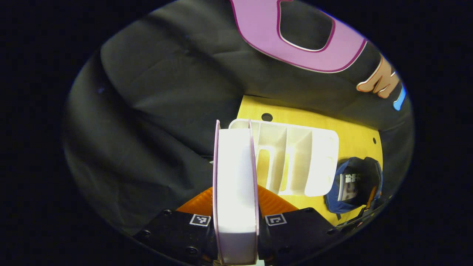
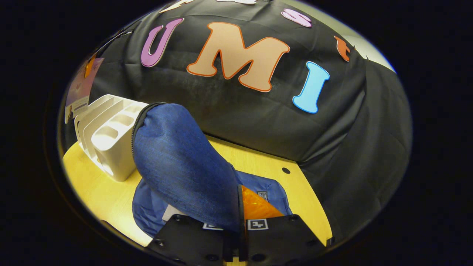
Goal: Open the schoolbag, grab two books from the bookshelf and put them into the schoolbag.
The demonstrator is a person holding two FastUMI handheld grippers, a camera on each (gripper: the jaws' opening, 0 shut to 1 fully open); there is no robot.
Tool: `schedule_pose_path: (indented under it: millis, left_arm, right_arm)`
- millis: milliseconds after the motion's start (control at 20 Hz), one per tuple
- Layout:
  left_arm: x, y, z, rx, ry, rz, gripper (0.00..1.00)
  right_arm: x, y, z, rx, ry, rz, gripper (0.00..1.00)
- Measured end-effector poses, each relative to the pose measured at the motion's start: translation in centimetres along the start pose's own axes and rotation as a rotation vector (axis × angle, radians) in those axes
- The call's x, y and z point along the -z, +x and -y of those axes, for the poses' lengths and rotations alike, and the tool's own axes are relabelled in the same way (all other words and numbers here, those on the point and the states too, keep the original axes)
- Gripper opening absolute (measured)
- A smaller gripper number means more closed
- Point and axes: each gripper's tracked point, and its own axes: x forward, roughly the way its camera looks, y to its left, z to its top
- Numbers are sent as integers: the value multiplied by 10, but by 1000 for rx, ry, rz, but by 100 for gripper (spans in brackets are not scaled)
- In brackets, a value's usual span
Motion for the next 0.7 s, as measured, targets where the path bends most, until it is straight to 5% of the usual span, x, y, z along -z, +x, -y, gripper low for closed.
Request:
schedule_pose_path:
  millis: [400, 700]
  left_arm:
    - [27, -49, 93, 196, -109, 19, 38]
    - [52, -58, 203, 432, -179, 19, 38]
  right_arm:
    - [2, -3, 13, -48, 38, 31, 7]
    - [4, -4, 13, -87, 25, 43, 7]
